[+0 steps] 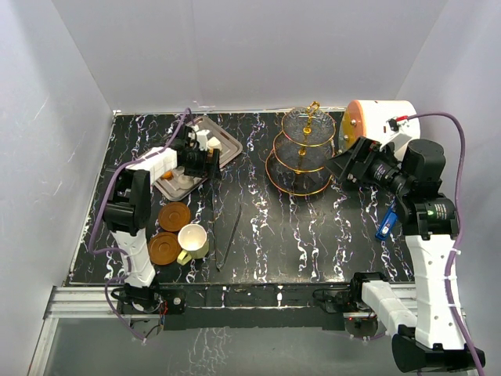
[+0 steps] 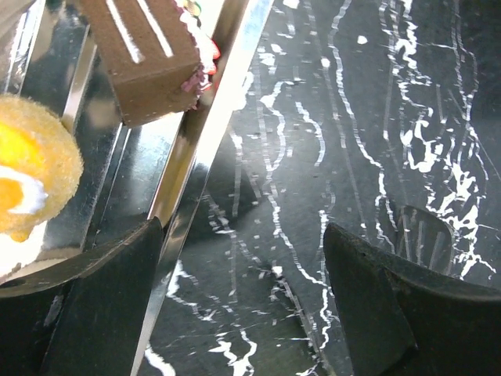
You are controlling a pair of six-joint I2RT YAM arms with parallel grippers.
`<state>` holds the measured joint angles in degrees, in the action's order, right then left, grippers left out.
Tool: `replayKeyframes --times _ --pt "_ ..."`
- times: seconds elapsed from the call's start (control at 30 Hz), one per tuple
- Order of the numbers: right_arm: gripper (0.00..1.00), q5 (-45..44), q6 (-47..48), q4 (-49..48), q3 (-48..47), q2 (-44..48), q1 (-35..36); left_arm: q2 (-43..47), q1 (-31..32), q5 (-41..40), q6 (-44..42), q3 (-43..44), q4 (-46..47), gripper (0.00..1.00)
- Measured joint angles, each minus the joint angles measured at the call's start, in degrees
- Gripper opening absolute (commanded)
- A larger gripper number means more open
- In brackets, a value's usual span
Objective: Serve the afternoon tea
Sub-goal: Move the desert table to the center of the board, then move the tray at the center of the board.
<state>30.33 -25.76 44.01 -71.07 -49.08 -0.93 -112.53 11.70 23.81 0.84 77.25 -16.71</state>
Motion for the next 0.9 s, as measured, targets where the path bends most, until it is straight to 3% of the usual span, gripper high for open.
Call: replayKeyframes --times 0.47,0.9 --pt "0.86 0.72 -2.25 2.14 6.21 1.29 0.0 -0.96 9.25 1.18 5.73 -0.55 1.51 0.83" --pt "0.86 1.01 -2.86 2.73 11.45 3.21 0.0 -2.75 16.57 2.36 20.83 -0.42 7.91 0.84"
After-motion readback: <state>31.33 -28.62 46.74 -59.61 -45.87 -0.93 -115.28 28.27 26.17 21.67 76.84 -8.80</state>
